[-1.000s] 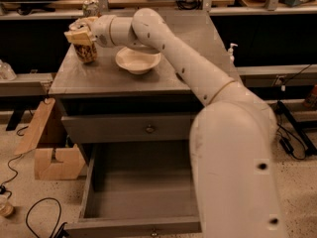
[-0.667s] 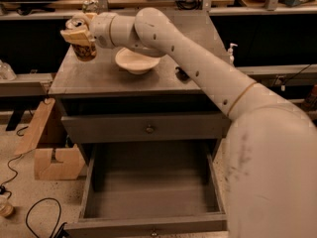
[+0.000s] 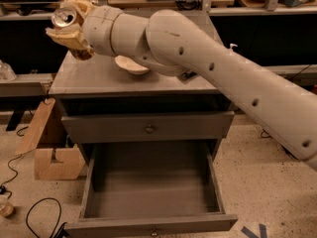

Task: Place orange can into middle drawer

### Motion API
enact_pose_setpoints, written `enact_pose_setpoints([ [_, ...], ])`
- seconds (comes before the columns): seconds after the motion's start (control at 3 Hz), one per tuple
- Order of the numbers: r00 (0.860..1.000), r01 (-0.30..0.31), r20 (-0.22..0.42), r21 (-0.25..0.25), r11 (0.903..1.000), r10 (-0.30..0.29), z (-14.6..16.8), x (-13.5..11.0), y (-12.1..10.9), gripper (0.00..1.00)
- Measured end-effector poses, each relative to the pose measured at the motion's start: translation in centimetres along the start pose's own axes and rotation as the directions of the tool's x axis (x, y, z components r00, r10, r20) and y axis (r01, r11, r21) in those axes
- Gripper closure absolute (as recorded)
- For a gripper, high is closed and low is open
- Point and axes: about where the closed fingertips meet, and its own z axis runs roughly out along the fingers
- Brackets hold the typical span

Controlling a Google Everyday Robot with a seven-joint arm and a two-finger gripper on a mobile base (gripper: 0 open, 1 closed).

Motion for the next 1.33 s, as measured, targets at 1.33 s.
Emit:
enact_pose_setpoints([
  [1.33,0.999,-0.047,-0.013,-0.007,0.9989,0.047,-10.3,8.6,8.5,1.00],
])
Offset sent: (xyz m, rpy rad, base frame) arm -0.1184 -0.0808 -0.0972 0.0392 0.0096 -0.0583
